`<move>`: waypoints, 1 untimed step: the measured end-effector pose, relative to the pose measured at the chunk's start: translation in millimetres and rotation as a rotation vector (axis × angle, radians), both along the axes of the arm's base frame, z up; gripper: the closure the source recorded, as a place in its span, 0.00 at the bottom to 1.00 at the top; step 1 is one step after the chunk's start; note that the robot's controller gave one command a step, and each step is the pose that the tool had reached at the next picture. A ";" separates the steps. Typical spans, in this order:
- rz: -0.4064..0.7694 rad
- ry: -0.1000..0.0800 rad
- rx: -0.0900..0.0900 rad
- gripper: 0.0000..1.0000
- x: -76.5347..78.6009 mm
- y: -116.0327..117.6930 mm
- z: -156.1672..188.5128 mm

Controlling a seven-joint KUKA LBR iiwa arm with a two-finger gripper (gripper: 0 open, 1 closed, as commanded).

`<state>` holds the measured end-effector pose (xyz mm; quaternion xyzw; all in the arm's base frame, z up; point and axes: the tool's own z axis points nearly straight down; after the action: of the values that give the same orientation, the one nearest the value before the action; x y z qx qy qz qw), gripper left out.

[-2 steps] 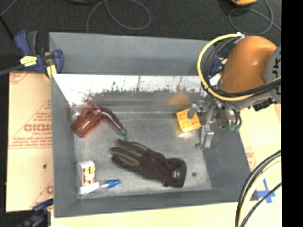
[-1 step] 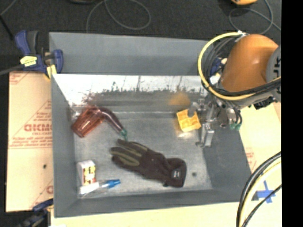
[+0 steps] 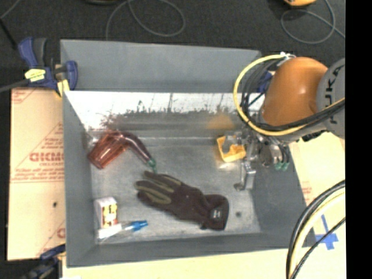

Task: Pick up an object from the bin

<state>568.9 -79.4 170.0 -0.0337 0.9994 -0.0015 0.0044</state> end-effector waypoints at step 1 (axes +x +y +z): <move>-0.015 0.004 0.002 0.00 -14.5 32.5 -35.0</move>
Offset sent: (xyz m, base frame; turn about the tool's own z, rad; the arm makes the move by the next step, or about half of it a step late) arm -0.0745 0.0344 -0.0772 -0.2623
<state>554.3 -46.9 135.1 -0.0260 0.9997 -0.0006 0.0024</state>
